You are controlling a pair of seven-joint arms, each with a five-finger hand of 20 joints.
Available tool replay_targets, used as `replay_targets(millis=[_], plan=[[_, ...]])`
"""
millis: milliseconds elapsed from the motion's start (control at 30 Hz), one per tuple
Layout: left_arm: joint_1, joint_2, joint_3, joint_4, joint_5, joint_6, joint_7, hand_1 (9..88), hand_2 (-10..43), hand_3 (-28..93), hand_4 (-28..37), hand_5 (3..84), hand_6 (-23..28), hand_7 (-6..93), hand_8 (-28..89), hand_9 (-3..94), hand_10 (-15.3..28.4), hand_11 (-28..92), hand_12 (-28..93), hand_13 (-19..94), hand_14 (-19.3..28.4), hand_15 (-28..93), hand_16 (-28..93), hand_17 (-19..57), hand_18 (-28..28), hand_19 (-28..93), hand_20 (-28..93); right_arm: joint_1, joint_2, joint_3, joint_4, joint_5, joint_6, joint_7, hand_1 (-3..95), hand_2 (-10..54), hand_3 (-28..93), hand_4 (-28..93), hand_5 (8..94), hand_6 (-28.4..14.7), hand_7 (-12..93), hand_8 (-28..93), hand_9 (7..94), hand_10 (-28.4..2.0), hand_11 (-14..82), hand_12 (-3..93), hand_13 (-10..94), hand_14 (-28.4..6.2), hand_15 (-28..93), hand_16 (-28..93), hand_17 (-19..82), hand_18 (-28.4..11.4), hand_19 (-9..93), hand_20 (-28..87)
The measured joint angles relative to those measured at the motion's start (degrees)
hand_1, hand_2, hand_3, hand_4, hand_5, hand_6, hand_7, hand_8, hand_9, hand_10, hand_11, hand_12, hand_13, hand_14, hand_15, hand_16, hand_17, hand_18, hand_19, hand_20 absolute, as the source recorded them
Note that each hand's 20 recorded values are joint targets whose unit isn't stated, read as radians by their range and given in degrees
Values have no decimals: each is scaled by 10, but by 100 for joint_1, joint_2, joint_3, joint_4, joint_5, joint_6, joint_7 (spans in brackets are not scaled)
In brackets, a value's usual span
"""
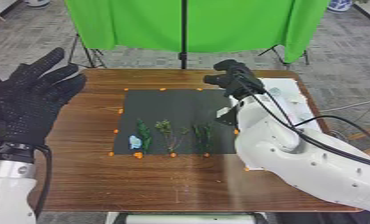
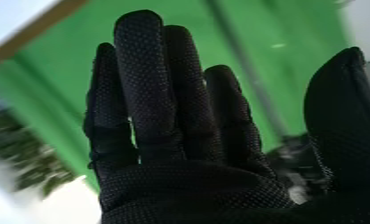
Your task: Arrange flowers
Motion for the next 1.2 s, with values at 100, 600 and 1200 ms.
replay_targets(millis=[100,600,1200], plan=[[42,-11,9,-8,0,31,7,214,92,769,-257,367,107,157,-96,337,220,289,115,256,284,517,-98,-58,284,714,-209,-454,189,520,-1,-21,-19,259,247,4,738,-277,446,-49,115,-113,692,-175,231,139,671,-142,598,99,274,-234,787,91],[94,-91,102,-34,3,122,-5,216,92,768,-257,367,107,156,-96,337,221,289,115,258,284,520,-99,-51,284,737,-218,-1794,620,1773,275,92,-505,1211,285,11,761,-256,470,-57,116,-117,734,-185,238,140,717,-145,607,103,283,-235,834,-24],[101,-91,142,-50,-7,176,45,215,93,767,-255,367,107,157,-96,337,220,290,115,257,284,518,-99,-52,284,739,-236,-1742,686,1682,742,-120,-1538,1739,361,-38,778,-256,512,-19,132,-128,746,-180,214,136,750,-135,590,112,306,-236,861,-99]])
